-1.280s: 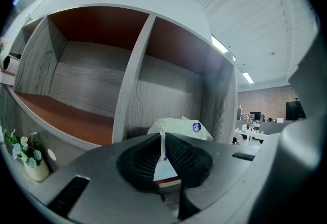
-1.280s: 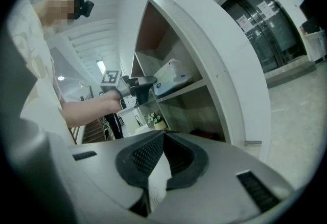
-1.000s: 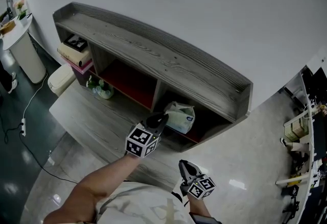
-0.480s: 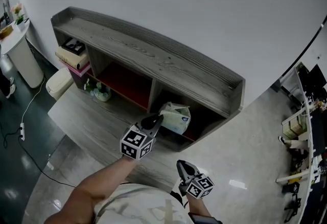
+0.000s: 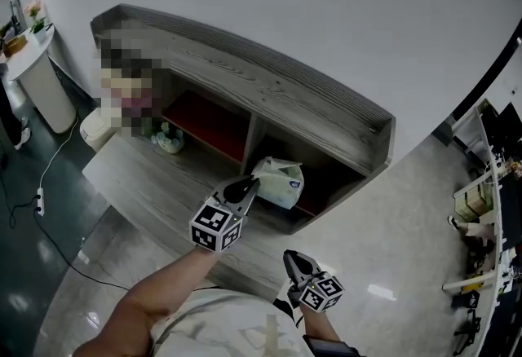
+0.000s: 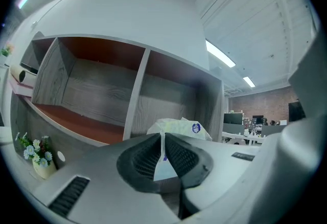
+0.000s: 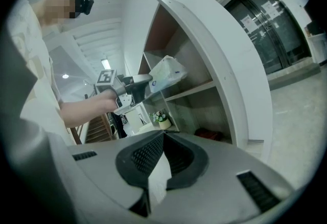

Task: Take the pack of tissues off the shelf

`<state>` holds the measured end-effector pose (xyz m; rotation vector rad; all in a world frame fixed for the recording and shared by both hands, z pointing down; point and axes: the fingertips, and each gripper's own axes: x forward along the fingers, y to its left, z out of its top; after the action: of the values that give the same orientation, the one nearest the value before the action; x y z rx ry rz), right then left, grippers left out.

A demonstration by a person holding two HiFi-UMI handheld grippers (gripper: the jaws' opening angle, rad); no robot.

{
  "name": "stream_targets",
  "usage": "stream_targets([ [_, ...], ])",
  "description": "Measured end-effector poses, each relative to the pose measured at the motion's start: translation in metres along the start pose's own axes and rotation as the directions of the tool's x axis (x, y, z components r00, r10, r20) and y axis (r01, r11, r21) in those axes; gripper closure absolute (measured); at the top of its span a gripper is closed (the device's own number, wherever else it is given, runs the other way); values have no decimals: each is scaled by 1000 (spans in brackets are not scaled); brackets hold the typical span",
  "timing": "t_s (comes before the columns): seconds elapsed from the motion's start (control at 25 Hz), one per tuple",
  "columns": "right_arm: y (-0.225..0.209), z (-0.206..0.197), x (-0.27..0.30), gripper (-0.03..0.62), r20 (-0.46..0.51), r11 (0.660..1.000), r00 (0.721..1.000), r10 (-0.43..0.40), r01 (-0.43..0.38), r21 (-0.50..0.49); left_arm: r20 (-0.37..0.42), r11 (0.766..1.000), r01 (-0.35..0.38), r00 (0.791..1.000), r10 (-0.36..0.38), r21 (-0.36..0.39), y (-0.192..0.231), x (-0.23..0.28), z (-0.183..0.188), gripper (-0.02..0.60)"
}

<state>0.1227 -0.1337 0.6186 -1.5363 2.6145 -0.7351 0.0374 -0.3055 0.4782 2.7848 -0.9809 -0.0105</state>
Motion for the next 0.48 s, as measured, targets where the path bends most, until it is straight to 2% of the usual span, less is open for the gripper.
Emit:
stream_targets([
  [0.48, 20, -6, 5, 589, -35, 996, 996, 81, -82, -27, 24, 999, -37, 999, 37, -15, -4, -37, 2, 542],
])
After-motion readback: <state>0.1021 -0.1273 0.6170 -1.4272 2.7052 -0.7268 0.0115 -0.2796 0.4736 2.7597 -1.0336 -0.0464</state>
